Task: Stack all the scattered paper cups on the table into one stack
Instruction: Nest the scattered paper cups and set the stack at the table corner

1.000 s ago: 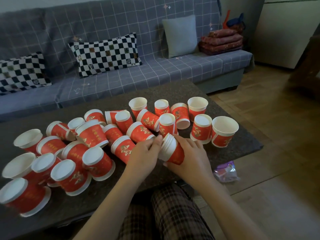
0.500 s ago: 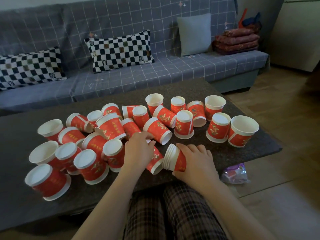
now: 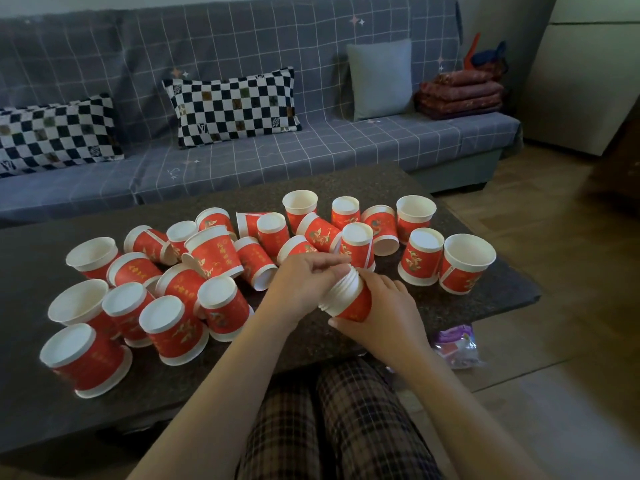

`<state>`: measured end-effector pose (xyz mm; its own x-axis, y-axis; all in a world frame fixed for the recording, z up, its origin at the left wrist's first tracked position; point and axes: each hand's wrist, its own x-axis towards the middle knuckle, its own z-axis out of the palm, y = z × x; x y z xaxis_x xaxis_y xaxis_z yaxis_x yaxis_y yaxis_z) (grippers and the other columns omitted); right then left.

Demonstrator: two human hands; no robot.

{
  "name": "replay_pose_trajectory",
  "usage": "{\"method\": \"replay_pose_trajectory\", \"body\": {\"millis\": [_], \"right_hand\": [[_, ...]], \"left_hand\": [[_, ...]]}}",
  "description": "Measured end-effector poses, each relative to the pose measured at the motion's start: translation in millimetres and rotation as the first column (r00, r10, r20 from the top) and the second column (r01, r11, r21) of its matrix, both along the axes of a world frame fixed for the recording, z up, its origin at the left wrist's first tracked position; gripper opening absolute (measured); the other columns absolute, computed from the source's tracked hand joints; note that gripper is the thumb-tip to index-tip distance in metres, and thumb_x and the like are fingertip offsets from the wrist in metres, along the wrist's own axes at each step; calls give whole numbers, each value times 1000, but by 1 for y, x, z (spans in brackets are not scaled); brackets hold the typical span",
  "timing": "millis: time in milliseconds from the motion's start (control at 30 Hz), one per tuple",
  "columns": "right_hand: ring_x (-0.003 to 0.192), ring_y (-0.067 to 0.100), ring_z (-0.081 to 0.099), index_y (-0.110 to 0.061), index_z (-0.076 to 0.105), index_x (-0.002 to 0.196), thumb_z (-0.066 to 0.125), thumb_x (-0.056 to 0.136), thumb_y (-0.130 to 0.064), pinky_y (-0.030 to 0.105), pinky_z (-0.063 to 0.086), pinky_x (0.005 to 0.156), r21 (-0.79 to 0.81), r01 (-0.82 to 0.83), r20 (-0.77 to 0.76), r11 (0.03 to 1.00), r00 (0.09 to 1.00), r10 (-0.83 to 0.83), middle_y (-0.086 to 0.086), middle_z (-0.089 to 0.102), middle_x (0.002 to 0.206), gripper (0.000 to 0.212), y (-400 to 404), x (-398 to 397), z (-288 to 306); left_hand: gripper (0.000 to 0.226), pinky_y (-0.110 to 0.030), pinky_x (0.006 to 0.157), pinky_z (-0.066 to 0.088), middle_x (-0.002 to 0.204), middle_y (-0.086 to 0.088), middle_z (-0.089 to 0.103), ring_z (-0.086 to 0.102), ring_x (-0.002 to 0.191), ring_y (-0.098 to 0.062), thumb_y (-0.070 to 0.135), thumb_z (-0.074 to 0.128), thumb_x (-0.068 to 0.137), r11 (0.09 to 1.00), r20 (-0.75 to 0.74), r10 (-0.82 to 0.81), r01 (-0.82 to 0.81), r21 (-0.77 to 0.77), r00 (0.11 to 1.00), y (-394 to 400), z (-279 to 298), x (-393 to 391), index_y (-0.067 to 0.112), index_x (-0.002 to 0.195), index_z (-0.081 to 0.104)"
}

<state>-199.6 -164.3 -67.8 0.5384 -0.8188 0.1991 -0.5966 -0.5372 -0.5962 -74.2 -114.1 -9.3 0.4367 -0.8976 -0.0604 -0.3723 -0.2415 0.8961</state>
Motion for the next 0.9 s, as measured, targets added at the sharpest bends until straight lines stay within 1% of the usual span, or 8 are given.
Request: {"method": "replay_pose_trajectory", "body": {"millis": [100, 167, 333, 467, 567, 633, 733, 900], "right_hand": [[117, 16, 48, -28, 37, 135, 76, 61, -54, 36, 43, 98, 54, 49, 95, 997, 994, -54, -8, 55, 127, 87, -5, -7, 2], [116, 12, 50, -32, 34, 134, 77, 62, -50, 36, 46, 95, 102, 64, 203, 993, 976, -83, -11, 55, 125, 86, -9, -16, 10], [97, -16, 52, -38, 26, 134, 75, 73, -28, 12, 45, 71, 240, 0, 521, 971, 844, -129, -31, 49, 105, 79, -31, -56, 49], [96, -3, 53, -34, 25, 138, 75, 74, -22, 14, 45, 69, 240, 67, 610, 968, 766, -205, -21, 49, 107, 82, -67, -90, 77], [90, -4, 49, -30, 22, 139, 73, 76, -17, 3, 43, 57, 224, 146, 614, 964, 747, -256, -15, 42, 112, 82, -99, -109, 89], [98, 1, 51, -30, 23, 139, 75, 75, -19, 7, 44, 68, 212, 186, 605, 960, 746, -278, -10, 44, 119, 83, -125, -113, 85], [115, 16, 51, -34, 26, 136, 79, 68, -23, 33, 47, 93, 212, 223, 570, 952, 763, -305, -1, 43, 130, 86, -169, -114, 67], [121, 25, 46, -40, 31, 133, 81, 58, -34, 52, 44, 98, 333, 191, 467, 923, 818, -337, 3, 47, 132, 90, -219, -101, 30]], "left_hand": [[25, -1, 69, 29, 105, 18, 62, 47, 90, 10, 26, 59, 89, 997, 92, -70, 72, -25, 993, -6, 12, -15, 28, 112, 67], [25, -1, 76, 30, 116, 14, 64, 48, 101, 7, 25, 56, 91, 990, 167, -88, 104, -92, 982, -12, 21, -27, 28, 114, 66], [23, -9, 85, 38, 118, 16, 59, 49, 106, 3, 26, 50, 93, 937, 304, -44, 145, -318, 952, -34, 47, -58, 30, 110, 65], [26, -23, 100, 35, 134, 9, 50, 41, 121, -2, 25, 47, 95, 890, 317, -142, 261, -373, 938, -76, 61, -86, 31, 115, 62], [30, -26, 104, 36, 142, 6, 45, 40, 127, -8, 27, 44, 96, 883, 263, -223, 309, -353, 939, -116, 67, -110, 27, 123, 58], [33, -22, 105, 30, 145, 2, 41, 37, 132, -12, 26, 45, 96, 886, 256, -237, 317, -339, 937, -140, 68, -120, 22, 126, 57], [33, -20, 102, 23, 147, -2, 39, 33, 136, -14, 23, 44, 96, 909, 271, -236, 311, -278, 933, -177, 57, -126, 16, 126, 57], [34, -27, 107, 25, 149, -3, 36, 32, 136, -17, 22, 42, 97, 951, 276, -219, 268, -155, 936, -212, 24, -116, 15, 128, 54]]}}
